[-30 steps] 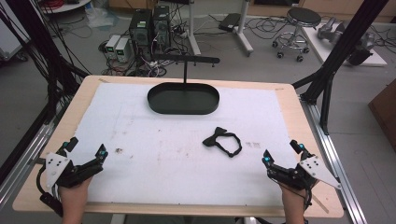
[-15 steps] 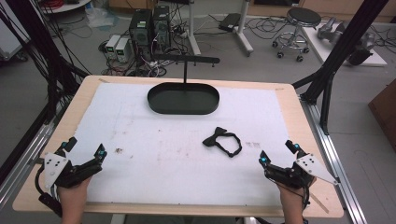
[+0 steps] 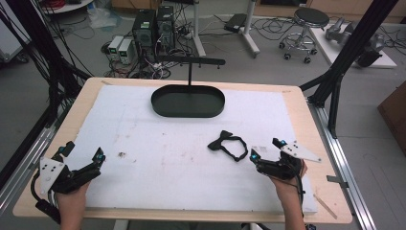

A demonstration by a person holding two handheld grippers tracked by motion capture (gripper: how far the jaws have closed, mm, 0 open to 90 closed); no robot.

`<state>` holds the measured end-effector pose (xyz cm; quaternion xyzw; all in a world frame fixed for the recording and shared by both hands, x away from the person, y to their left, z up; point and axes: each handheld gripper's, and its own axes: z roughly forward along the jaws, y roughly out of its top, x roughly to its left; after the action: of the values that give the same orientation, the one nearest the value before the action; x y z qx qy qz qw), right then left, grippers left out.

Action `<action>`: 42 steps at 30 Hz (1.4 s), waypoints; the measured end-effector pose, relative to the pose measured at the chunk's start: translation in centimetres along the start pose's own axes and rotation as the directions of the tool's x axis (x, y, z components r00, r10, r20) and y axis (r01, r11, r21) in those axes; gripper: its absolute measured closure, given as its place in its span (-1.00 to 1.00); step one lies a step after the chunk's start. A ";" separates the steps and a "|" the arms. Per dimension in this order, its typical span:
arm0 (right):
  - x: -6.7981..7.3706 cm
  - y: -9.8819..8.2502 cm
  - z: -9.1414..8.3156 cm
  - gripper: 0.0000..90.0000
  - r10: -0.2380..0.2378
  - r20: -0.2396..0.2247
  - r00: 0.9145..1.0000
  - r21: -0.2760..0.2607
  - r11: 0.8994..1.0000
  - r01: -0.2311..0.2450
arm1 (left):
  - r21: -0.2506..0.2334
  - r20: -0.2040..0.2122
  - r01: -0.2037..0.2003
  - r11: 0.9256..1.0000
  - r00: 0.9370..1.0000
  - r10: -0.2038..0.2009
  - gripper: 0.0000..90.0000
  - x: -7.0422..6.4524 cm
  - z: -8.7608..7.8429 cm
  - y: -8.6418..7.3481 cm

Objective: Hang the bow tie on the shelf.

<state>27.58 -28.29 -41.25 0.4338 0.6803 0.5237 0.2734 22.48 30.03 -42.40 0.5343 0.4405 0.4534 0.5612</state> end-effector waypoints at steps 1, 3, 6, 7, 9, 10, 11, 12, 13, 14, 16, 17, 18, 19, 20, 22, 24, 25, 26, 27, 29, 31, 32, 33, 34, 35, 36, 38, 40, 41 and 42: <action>-0.1 0.1 0.5 -0.88 0.003 0.004 1.000 0.020 1.000 -0.003 | 0.000 0.000 0.000 1.000 1.000 0.000 -0.84 0.0 0.0 0.0; -0.2 0.3 1.2 -0.82 0.024 0.012 1.000 0.054 0.998 -0.025 | -0.002 0.004 -0.001 1.000 1.000 0.001 -0.84 -0.1 0.0 0.0; -0.3 0.4 2.3 -0.67 0.033 0.019 0.999 0.086 0.996 -0.035 | 0.000 0.006 -0.001 1.000 1.000 0.001 -0.84 -0.2 0.1 0.0; -0.2 0.5 2.6 -0.67 0.034 0.024 0.999 0.101 0.994 -0.037 | 0.002 0.006 -0.001 1.000 1.000 0.001 -0.84 -0.2 0.1 -0.1; 0.0 0.5 3.4 -0.64 0.028 0.039 0.999 0.139 0.990 -0.033 | 0.007 0.008 -0.003 1.000 1.000 0.003 -0.84 -0.2 0.1 -0.1; 0.1 0.5 3.7 -0.64 0.022 0.042 0.999 0.159 0.987 -0.029 | 0.009 0.009 -0.003 1.000 1.000 0.003 -0.84 -0.2 0.2 -0.1; 0.3 0.4 4.1 -0.62 0.022 0.045 0.999 0.175 0.984 -0.029 | 0.009 0.009 -0.003 1.000 1.000 0.003 -0.84 -0.2 0.2 -0.1; 0.4 0.3 4.5 -0.54 0.005 0.050 0.999 0.194 0.981 -0.015 | 0.010 0.010 -0.003 1.000 1.000 0.003 -0.83 -0.2 0.2 -0.1; 0.5 0.1 4.8 -0.50 -0.014 0.065 0.998 0.209 0.978 0.000 | 0.012 0.011 -0.003 1.000 1.000 0.003 -0.83 -0.2 0.2 -0.1; 0.5 0.0 5.1 -0.50 -0.025 0.078 0.997 0.228 0.974 0.006 | 0.012 0.011 -0.003 1.000 1.000 0.003 -0.83 -0.2 0.2 -0.1; 0.4 -0.3 5.7 -0.48 -0.010 0.085 0.996 0.262 0.965 -0.013 | 0.014 0.011 -0.003 1.000 1.000 0.003 -0.83 -0.3 0.2 -0.1; 0.4 -0.3 5.9 -0.46 0.001 0.091 0.996 0.274 0.961 -0.026 | 0.014 0.012 -0.004 1.000 1.000 0.004 -0.83 -0.3 0.2 -0.1; 0.3 -0.4 6.1 -0.44 0.010 0.099 0.995 0.280 0.959 -0.037 | 0.014 0.012 -0.004 1.000 1.000 0.004 -0.83 -0.3 0.2 -0.1; 0.3 -0.5 6.3 -0.41 0.013 0.105 0.994 0.284 0.958 -0.043 | 0.016 0.013 -0.007 1.000 1.000 0.006 -0.83 -0.3 0.3 -0.2; 0.3 -0.6 6.5 -0.38 0.016 0.112 0.994 0.290 0.956 -0.048 | 0.017 0.013 -0.007 1.000 1.000 0.007 -0.83 -0.3 0.3 -0.2; 0.3 -0.8 6.8 -0.36 0.023 0.123 0.992 0.315 0.947 -0.061 | 0.019 0.013 -0.008 1.000 1.000 0.008 -0.83 -0.4 0.3 -0.2; 0.3 -1.0 7.2 -0.34 0.027 0.130 0.991 0.350 0.934 -0.072 | 0.020 0.012 -0.008 1.000 1.000 0.008 -0.83 -0.4 0.3 -0.3; 0.3 -1.2 7.4 -0.30 0.020 0.130 0.991 0.366 0.928 -0.067 | 0.020 0.012 -0.008 1.000 1.000 0.008 -0.83 -0.4 0.3 -0.3; 0.3 -1.3 7.5 -0.24 0.017 0.125 0.992 0.383 0.922 -0.064 | 0.020 0.012 -0.008 1.000 1.000 0.008 -0.83 -0.4 0.3 -0.3; 0.3 -1.3 7.5 -0.24 0.017 0.125 0.992 0.383 0.922 -0.064 | 0.020 0.012 -0.009 1.000 1.000 0.008 -0.83 -0.4 0.4 -0.3; 0.6 -1.4 7.8 -0.14 -0.001 0.117 0.993 0.401 0.915 -0.046 | 0.021 0.010 -0.010 1.000 1.000 0.010 -0.83 -0.4 0.4 -0.3; 0.8 -1.4 7.9 -0.05 -0.016 0.137 0.990 0.404 0.914 -0.041 | 0.021 0.009 -0.009 1.000 1.000 0.009 -0.83 -0.4 0.3 -0.3; 0.8 -1.4 7.9 0.02 -0.015 0.146 0.989 0.403 0.914 -0.046 | 0.021 0.009 -0.009 1.000 1.000 0.009 -0.83 -0.4 0.4 -0.3; 0.8 -1.4 7.9 0.12 -0.009 0.156 0.988 0.401 0.914 -0.055 | 0.021 0.009 -0.009 1.000 1.000 0.009 -0.83 -0.4 0.4 -0.3; 0.7 -1.3 7.8 0.18 -0.007 0.160 0.987 0.400 0.915 -0.058 | 0.023 0.010 -0.011 1.000 1.000 0.011 -0.83 -0.4 0.3 -0.3; 0.6 -1.3 7.8 0.22 0.000 0.166 0.986 0.400 0.914 -0.068 | 0.023 0.010 -0.011 1.000 1.000 0.011 -0.83 -0.4 0.3 -0.3; 0.6 -1.3 7.8 0.26 0.000 0.169 0.986 0.399 0.914 -0.069 | 0.024 0.010 -0.012 1.000 1.000 0.012 -0.83 -0.4 0.3 -0.3; 0.7 -1.3 7.8 0.36 -0.009 0.174 0.985 0.401 0.914 -0.063 | 0.024 0.009 -0.012 1.000 1.000 0.012 -0.83 -0.4 0.4 -0.3; 1.0 -1.3 7.8 0.46 -0.020 0.172 0.985 0.406 0.912 -0.052 | 0.023 0.010 -0.012 1.000 1.000 0.012 -0.83 -0.5 0.4 -0.4; 1.2 -1.3 7.9 0.53 -0.037 0.169 0.985 0.408 0.912 -0.036 | 0.023 0.010 -0.012 1.000 1.000 0.012 -0.83 -0.5 0.4 -0.4; 1.6 -1.3 7.9 0.58 -0.062 0.173 0.983 0.411 0.912 -0.015 | 0.027 0.010 -0.016 1.000 1.000 0.016 -0.83 -0.5 0.4 -0.4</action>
<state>32.98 -23.24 -44.74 0.5192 0.7523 0.3240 0.2439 22.79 29.46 -42.75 0.5475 0.4396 0.4492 0.5525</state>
